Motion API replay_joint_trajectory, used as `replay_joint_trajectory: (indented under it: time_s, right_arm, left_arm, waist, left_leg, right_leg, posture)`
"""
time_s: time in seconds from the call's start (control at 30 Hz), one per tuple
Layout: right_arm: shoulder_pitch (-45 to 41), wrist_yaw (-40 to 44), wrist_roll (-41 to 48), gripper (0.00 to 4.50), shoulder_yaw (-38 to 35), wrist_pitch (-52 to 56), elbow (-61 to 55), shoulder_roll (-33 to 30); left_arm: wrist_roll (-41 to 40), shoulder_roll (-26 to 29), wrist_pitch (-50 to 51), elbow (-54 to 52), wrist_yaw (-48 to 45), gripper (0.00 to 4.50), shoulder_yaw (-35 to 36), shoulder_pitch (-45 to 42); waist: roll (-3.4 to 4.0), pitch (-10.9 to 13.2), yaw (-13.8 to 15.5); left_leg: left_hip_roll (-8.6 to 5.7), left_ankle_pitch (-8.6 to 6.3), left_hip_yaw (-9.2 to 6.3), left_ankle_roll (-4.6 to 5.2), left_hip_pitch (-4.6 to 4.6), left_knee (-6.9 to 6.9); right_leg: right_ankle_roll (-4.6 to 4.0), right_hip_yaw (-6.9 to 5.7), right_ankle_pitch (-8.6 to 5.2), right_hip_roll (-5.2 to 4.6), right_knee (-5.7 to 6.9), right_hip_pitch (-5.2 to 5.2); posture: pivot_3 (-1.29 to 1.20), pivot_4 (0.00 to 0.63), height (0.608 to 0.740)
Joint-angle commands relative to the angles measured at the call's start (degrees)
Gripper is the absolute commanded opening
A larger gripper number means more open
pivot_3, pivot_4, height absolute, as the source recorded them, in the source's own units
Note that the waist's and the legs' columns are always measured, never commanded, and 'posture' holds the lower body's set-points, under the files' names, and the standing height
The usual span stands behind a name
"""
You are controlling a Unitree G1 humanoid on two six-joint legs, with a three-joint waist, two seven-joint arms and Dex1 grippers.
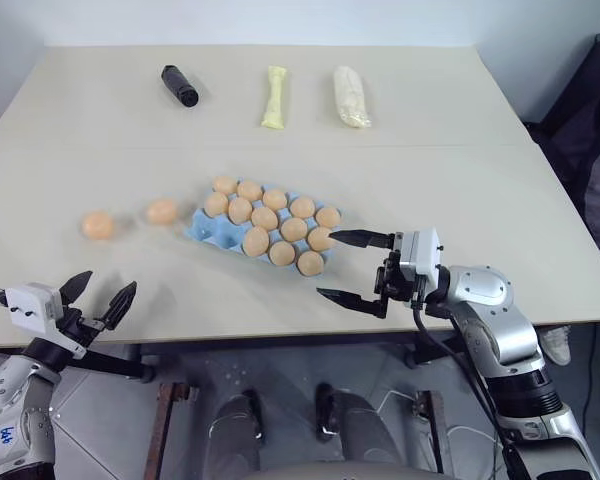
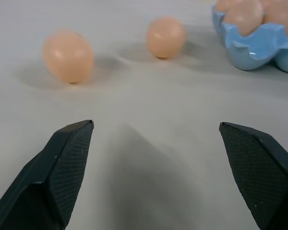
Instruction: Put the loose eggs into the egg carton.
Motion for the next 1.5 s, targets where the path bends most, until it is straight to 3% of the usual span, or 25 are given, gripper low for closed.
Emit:
replay_joint_trajectory:
  time_s: [0.03, 0.33, 0.8, 0.9, 1.13, 1.37, 1.5]
  right_arm:
    - [-0.42, 0.41, 0.72, 4.50, -1.00, -1.01, -0.60, -0.16]
    - [0.40, -0.72, 0.25, 4.50, -1.33, -1.16, -1.31, -0.05]
    - [2.31, -2.77, 0.28, 4.50, -2.04, -1.08, -3.10, -0.70]
    - [2.16, -2.85, 0.28, 4.50, -2.00, -1.18, -2.97, -0.71]
    - [2.09, -3.03, 0.31, 4.50, -2.00, -1.17, -3.03, -0.77]
    - [1.66, -3.00, 0.35, 4.50, -1.90, -1.11, -2.67, -0.74]
    - [1.74, -2.95, 0.33, 4.50, -1.82, -1.04, -2.69, -0.80]
  left_arm:
    - [1.55, 1.58, 1.69, 1.42, 1.27, 4.47, -3.94, -7.21]
    - [8.64, 2.12, 6.90, 15.42, 7.50, 4.47, -13.05, -29.72]
    - [12.64, 1.29, 6.09, 25.13, 10.87, 4.47, -15.63, -35.42]
    - [12.40, 1.51, 6.45, 26.11, 9.59, 3.90, -15.96, -35.91]
    - [10.24, 1.89, 5.18, 23.93, 7.91, 1.83, -13.87, -33.97]
    - [1.48, 0.72, 1.74, 13.29, -1.88, 1.83, -11.61, -33.16]
    - [1.40, 0.58, 3.83, 7.18, -7.65, 1.83, -16.84, -31.64]
  waist:
    - [0.00, 0.00, 0.02]
    - [-0.05, -0.03, -0.45]
    - [-0.08, -0.04, -0.30]
    - [-0.09, -0.04, -0.31]
    - [-0.09, -0.04, -0.39]
    - [-0.11, -0.03, -0.15]
    - [-0.11, -0.03, -0.15]
  left_leg:
    - [-0.02, -0.02, -0.03, -0.04, 0.05, 0.06]
    - [-0.10, -0.01, 0.09, -0.06, 0.20, 0.16]
    - [-0.25, 0.07, -0.13, -0.25, 0.21, 0.82]
    - [-0.25, 0.05, -0.15, -0.21, 0.18, 0.98]
    - [-0.25, 0.05, -0.18, -0.21, 0.19, 0.98]
    - [-0.23, 0.05, -0.15, -0.21, 0.12, 0.96]
    - [-0.30, 0.05, -0.11, -0.19, 0.13, 1.00]
  right_leg:
    - [0.04, 0.03, -0.02, -0.05, 0.13, -0.05]
    - [0.51, 0.35, 0.25, 0.07, 0.59, -0.16]
    - [0.31, 0.74, 0.14, 0.12, 1.90, -0.70]
    - [0.16, 0.80, 0.09, 0.12, 1.90, -0.69]
    - [0.10, 0.90, 0.10, 0.19, 1.90, -0.71]
    - [0.13, 0.89, 0.11, 0.21, 1.91, -0.79]
    - [0.12, 0.93, 0.11, 0.16, 1.90, -0.74]
  posture:
    - [0.00, 0.150, 0.740]
    - [0.00, 0.150, 0.740]
    - [0.00, 0.150, 0.740]
    - [0.00, 0.150, 0.740]
    - [0.00, 0.150, 0.740]
    - [0.00, 0.150, 0.740]
    - [0.00, 0.150, 0.740]
